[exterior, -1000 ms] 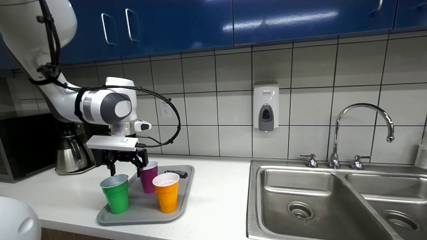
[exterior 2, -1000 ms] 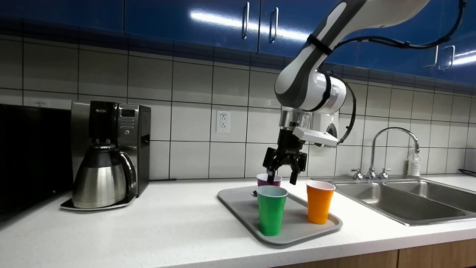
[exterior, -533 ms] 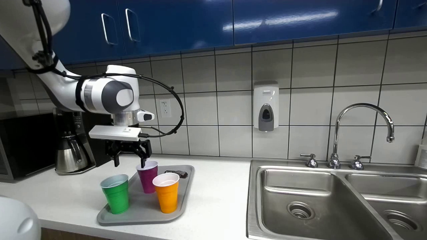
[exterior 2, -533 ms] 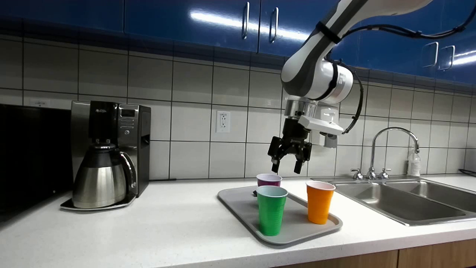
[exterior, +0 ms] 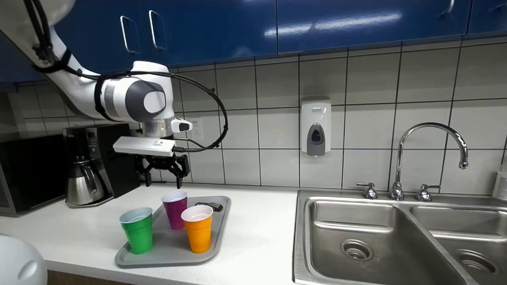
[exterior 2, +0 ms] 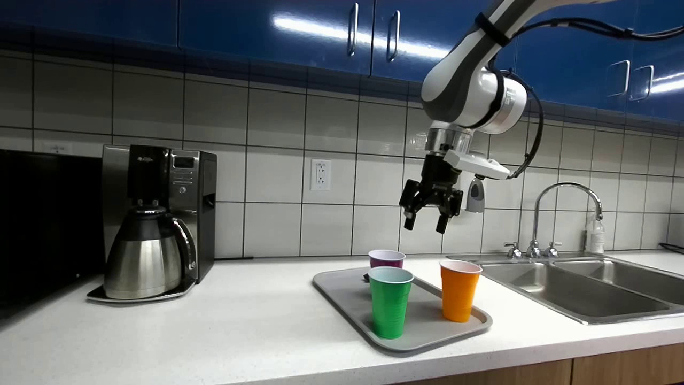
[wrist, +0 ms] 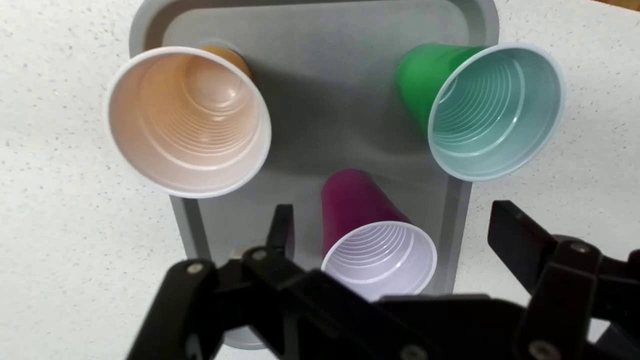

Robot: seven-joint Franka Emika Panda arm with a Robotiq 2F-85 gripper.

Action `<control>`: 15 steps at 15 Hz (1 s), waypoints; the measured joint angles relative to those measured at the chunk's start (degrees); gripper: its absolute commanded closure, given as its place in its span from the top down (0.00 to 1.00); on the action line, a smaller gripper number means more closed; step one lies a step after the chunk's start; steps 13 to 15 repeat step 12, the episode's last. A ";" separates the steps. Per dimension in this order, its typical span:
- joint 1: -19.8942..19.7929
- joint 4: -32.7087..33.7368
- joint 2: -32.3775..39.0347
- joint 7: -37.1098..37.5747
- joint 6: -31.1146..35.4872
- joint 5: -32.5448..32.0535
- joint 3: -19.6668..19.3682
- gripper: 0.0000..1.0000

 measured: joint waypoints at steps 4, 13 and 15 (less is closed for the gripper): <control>-1.56 -0.84 -1.83 0.00 -0.23 -0.89 -1.83 1.00; -4.40 -1.73 -3.52 0.05 -0.51 -3.67 -4.08 1.00; -4.40 -1.73 -3.52 0.05 -0.51 -3.67 -4.08 1.00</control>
